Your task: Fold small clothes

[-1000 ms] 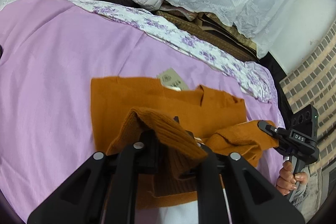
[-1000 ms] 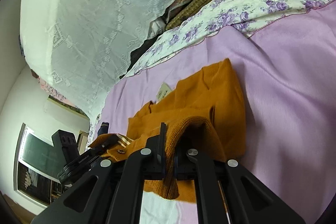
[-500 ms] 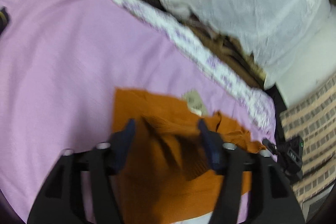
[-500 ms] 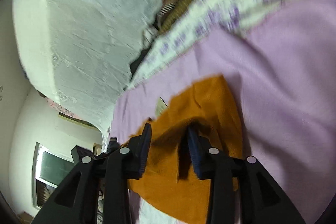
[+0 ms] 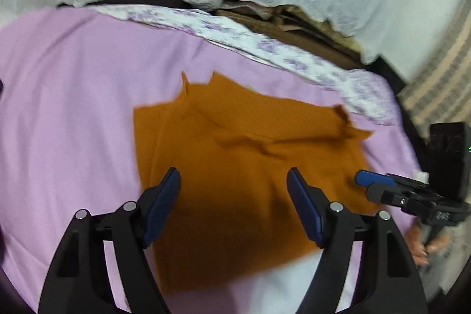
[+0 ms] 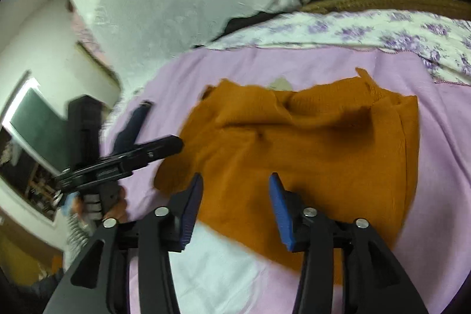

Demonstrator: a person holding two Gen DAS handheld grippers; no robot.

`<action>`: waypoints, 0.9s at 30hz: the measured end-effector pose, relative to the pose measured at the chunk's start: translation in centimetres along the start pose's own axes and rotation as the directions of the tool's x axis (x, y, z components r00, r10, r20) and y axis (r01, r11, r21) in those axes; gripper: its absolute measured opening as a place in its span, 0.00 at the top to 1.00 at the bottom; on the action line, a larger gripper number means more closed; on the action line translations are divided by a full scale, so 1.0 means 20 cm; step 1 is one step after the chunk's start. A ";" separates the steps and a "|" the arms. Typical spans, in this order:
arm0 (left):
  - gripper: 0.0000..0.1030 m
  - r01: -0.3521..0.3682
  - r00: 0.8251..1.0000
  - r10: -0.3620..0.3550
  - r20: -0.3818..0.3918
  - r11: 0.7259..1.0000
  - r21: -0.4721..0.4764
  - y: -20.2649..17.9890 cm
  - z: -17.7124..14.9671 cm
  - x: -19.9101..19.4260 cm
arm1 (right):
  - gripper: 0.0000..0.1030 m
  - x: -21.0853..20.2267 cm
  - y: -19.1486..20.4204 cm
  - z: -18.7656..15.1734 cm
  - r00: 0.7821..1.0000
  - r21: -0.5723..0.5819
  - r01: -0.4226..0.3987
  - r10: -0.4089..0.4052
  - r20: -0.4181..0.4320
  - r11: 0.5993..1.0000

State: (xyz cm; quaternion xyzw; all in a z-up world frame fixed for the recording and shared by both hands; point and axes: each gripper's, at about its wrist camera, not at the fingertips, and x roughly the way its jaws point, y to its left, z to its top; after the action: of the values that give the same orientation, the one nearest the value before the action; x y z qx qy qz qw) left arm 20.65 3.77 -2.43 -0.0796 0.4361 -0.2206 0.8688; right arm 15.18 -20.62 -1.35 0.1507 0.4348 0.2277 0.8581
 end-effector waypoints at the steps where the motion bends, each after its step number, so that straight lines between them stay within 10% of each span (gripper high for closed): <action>1: 0.30 -0.028 1.000 0.028 -0.009 1.000 -0.012 0.00 0.02 0.04 | 0.54 0.04 -0.04 0.03 0.999 0.030 0.035 -0.035 -0.004 0.999; 4: 0.30 -0.162 0.987 0.161 -0.026 0.986 -0.038 0.01 0.12 0.18 | 0.55 0.13 -0.21 0.17 0.975 0.144 0.207 -0.217 0.054 0.968; 6: 0.28 -0.331 0.944 0.330 -0.020 0.942 -0.055 0.06 0.15 0.26 | 0.56 0.14 -0.30 0.22 0.960 0.193 0.241 -0.264 0.099 0.951; 11: 0.19 -0.261 0.965 0.258 -0.037 0.949 -0.179 0.24 0.11 0.25 | 0.66 0.09 -0.37 0.19 0.948 0.253 0.240 -0.282 0.146 0.937; 17: 0.18 -0.161 0.984 0.167 0.060 0.982 -0.101 0.06 0.13 0.13 | 0.52 0.05 -0.17 0.18 0.939 0.125 0.249 -0.271 0.211 0.960; 21: 0.09 -0.310 0.951 0.310 0.004 0.951 -0.007 -0.04 0.11 0.30 | 0.52 0.23 -0.22 0.16 0.934 0.089 0.340 -0.347 0.083 0.936; 27: 0.04 -0.376 0.926 0.376 0.022 0.927 0.000 -0.02 0.06 0.31 | 0.52 0.19 -0.18 0.13 0.911 0.054 0.376 -0.379 0.160 0.925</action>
State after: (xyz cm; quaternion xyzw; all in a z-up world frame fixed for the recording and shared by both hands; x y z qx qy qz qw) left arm 24.80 0.47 -6.08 0.0050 0.4335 -0.0502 0.8998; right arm 20.18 -21.74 -4.14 0.0918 0.3846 0.0395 0.9176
